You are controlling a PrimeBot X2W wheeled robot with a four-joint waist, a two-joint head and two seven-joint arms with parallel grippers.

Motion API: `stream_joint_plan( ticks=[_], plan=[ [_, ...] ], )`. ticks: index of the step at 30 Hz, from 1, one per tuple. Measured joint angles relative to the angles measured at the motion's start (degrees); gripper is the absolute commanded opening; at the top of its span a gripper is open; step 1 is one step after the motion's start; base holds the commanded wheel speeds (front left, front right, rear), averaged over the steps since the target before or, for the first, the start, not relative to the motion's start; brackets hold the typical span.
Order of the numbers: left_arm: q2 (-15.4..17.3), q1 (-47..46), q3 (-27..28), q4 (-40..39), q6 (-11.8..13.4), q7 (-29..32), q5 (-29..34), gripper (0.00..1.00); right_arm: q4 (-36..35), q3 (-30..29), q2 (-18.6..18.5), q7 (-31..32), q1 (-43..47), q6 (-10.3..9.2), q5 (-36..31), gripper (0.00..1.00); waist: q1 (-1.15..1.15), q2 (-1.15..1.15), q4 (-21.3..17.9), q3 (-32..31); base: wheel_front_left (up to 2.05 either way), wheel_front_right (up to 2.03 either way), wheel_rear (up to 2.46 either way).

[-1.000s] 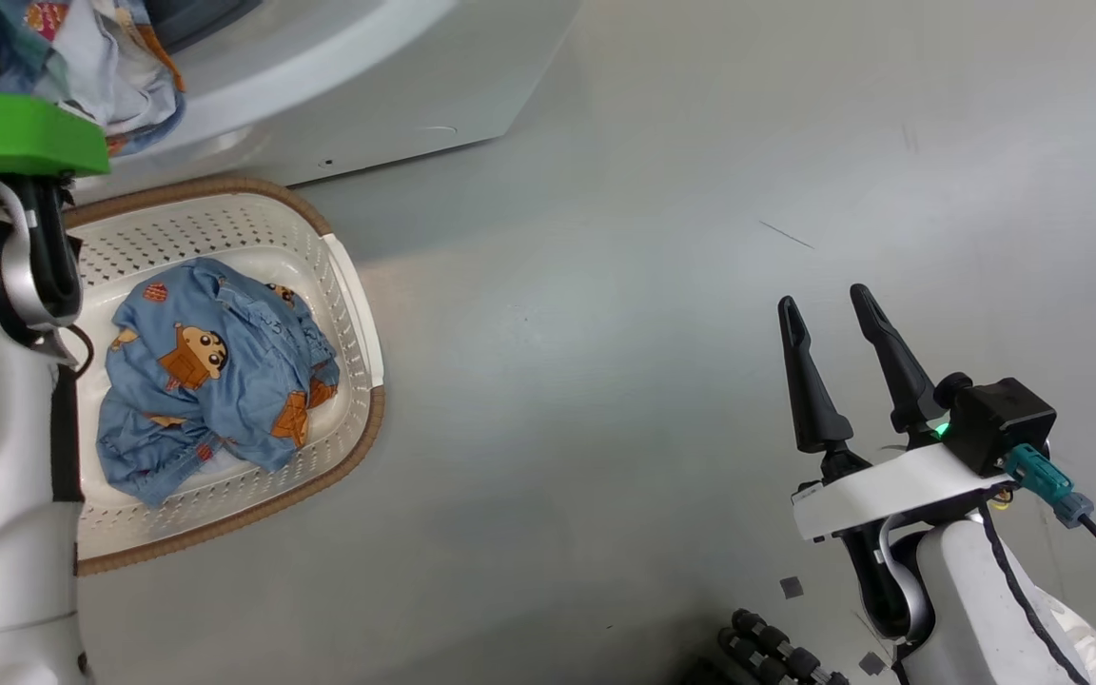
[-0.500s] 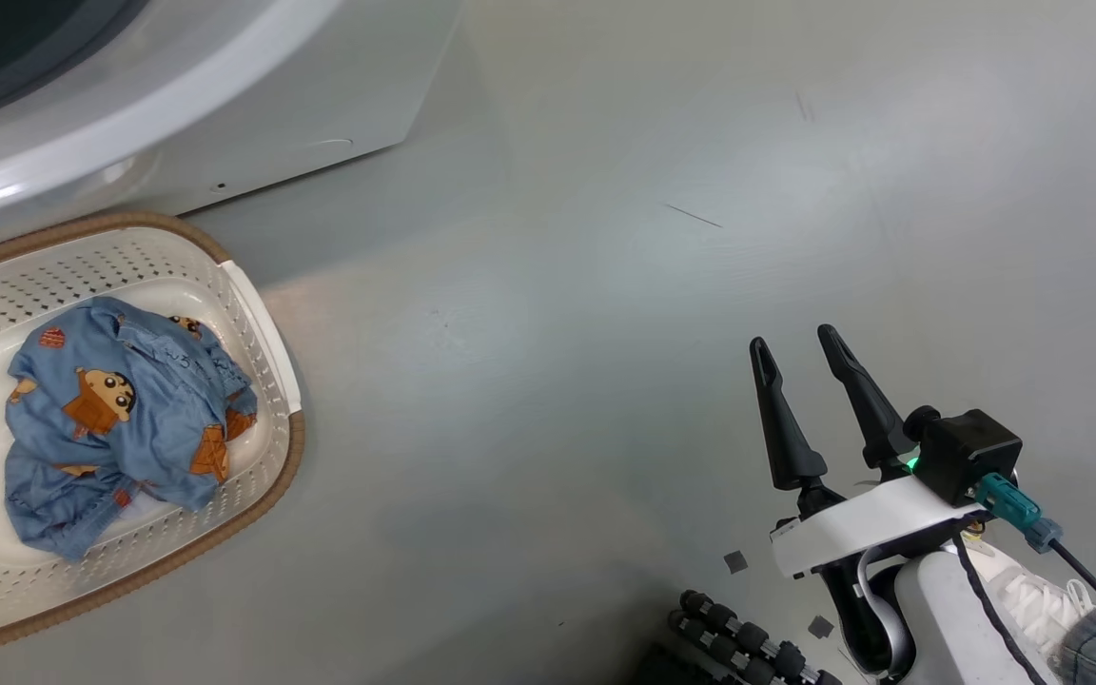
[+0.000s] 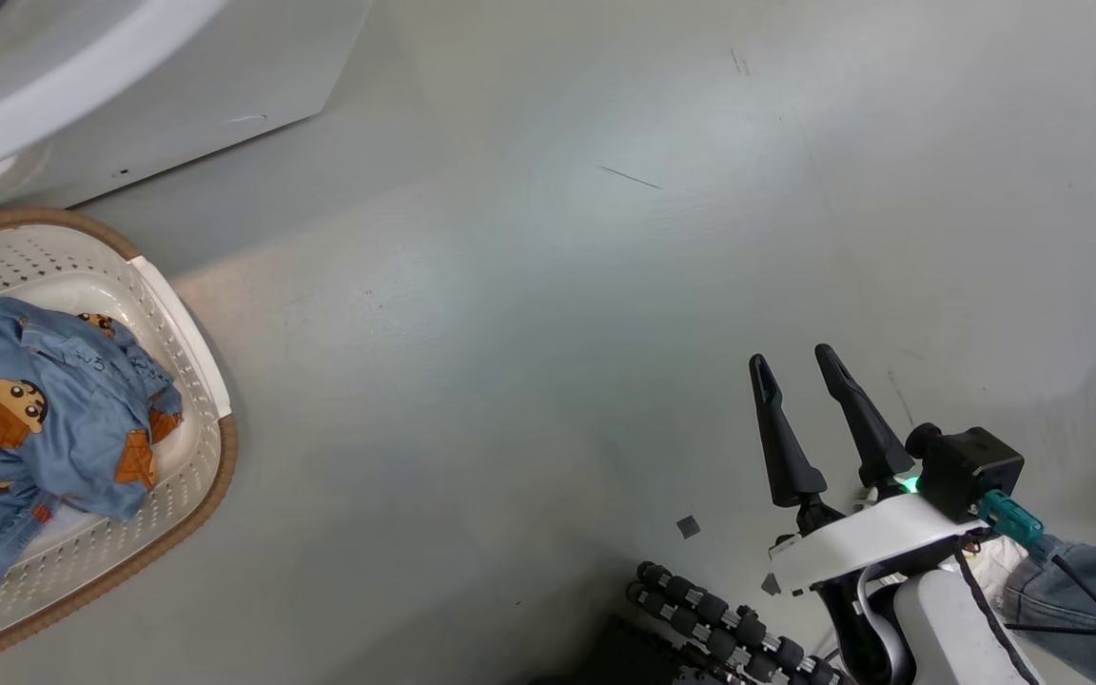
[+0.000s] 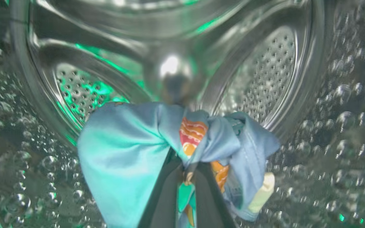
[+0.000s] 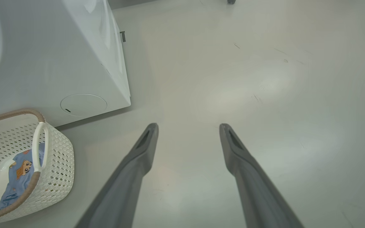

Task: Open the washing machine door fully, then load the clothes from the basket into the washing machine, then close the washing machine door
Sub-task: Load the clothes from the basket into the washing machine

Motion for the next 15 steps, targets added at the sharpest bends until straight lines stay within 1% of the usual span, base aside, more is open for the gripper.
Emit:
stream_joint_plan(
  ticks=[4, 9, 10, 11, 12, 13, 14, 15],
  plan=[
    [1.04, -0.01, -0.94, 3.44, 0.04, 0.44, 1.66, 0.00, -0.23, 0.10, 0.05, 0.00, 0.47, 0.00, 0.16, 1.00, 0.00, 0.00, -0.54, 0.52, 0.00, 0.00, 0.00],
    [2.38, -0.21, -3.19, 7.33, 0.04, 2.67, 3.81, 0.00, -0.44, 0.22, 0.08, 0.00, 0.47, 0.00, 0.64, 1.00, 0.00, 0.00, -0.70, 0.54, 0.00, 0.00, 0.00],
    [2.68, -0.38, -3.68, 8.11, 0.04, 2.98, 4.55, 0.13, -0.44, 0.14, 0.08, 0.00, 0.48, 0.00, 0.64, 1.00, 0.00, 0.00, -0.73, 0.49, 0.00, 0.00, 0.00],
    [2.77, -0.60, -3.67, 8.69, 0.07, 3.39, 4.79, 0.31, -0.44, 0.04, 0.08, 0.00, 0.51, 0.00, 0.64, 1.00, 0.00, 0.00, -0.76, 0.41, 0.00, 0.00, 0.00],
    [2.81, -1.01, -3.64, 9.51, 0.09, 3.72, 4.79, 0.46, -0.45, -0.02, 0.08, 0.00, 0.54, 0.00, 0.64, 1.00, 0.00, 0.00, -0.79, 0.34, 0.00, 0.00, 0.00],
    [2.91, -1.43, -3.69, 10.12, 0.09, 4.15, 4.85, 0.77, -0.45, -0.08, 0.08, 0.00, 0.64, 0.00, 0.64, 1.00, 0.00, 0.00, -0.81, 0.26, 0.00, 0.00, 0.00],
    [2.99, -1.70, -3.71, 10.51, 0.19, 4.36, 4.87, 1.00, -0.44, -0.11, 0.07, 0.00, 0.76, 0.00, 0.64, 1.00, 0.00, 0.00, -0.83, 0.18, 0.00, 0.00, 0.00],
    [3.02, -1.98, -3.77, 11.06, 0.38, 4.77, 4.91, 1.00, -0.44, -0.10, 0.08, 0.00, 0.87, 0.00, 0.64, 1.00, 0.00, 0.00, -0.84, 0.10, 0.00, 0.00, 0.00]
  ],
)
